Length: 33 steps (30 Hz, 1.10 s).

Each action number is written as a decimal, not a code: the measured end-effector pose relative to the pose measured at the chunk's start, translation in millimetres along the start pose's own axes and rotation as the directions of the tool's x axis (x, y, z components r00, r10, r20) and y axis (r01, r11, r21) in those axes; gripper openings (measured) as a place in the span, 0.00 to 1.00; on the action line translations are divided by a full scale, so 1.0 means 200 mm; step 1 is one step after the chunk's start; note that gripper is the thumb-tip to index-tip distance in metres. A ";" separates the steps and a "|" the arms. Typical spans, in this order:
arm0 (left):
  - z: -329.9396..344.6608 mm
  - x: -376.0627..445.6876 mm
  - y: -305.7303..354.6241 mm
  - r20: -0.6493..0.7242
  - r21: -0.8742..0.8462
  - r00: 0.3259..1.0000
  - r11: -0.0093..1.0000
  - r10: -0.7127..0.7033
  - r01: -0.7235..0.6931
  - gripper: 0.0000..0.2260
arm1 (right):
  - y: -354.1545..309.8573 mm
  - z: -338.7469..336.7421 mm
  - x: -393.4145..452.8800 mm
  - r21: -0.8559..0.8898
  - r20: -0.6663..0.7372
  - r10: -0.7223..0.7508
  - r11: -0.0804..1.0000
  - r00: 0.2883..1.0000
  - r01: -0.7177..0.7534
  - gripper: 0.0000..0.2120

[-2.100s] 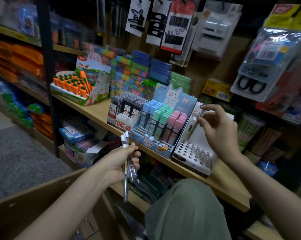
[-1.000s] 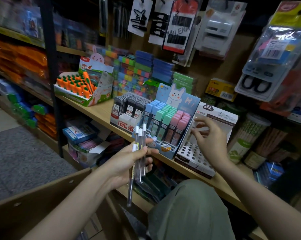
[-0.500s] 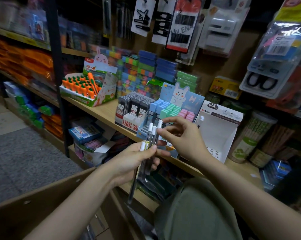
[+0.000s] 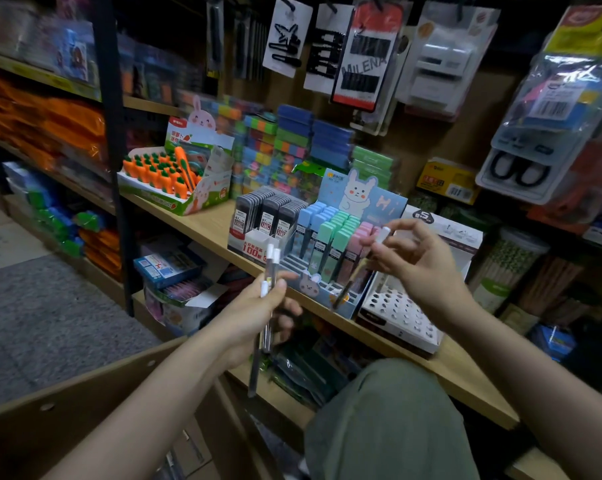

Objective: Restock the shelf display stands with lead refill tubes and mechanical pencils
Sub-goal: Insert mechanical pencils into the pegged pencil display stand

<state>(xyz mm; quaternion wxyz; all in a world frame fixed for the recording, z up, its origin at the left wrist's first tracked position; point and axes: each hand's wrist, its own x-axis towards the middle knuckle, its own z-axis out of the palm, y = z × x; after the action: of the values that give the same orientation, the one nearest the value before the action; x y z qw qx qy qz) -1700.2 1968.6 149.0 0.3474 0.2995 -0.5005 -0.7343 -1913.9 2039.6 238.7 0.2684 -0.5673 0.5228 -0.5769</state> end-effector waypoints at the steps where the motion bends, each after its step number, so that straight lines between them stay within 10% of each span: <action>1: 0.00 0.01 -0.01 -0.013 -0.035 1.000 0.999 -0.018 0.017 0.10 | -0.01 -0.05 0.01 -0.094 -0.042 -0.057 0.994 0.997 0.053 0.11; 8: 0.01 0.03 -0.05 0.010 -0.086 0.998 0.995 -0.057 0.058 0.21 | 0.05 -0.21 0.05 -0.489 -0.198 -0.301 0.855 0.933 0.172 0.14; 33: 0.05 -0.02 -0.02 0.059 -0.074 0.998 0.997 -0.021 0.025 0.12 | 0.17 -0.13 0.08 -0.718 -0.231 -0.254 0.696 0.939 0.011 0.09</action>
<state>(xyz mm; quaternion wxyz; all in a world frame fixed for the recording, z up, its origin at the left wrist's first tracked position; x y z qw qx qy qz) -1706.6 1977.7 148.5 0.3352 0.2706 -0.4789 -0.7649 -1950.9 2021.4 218.2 -0.0989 -0.5643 0.6963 -0.4324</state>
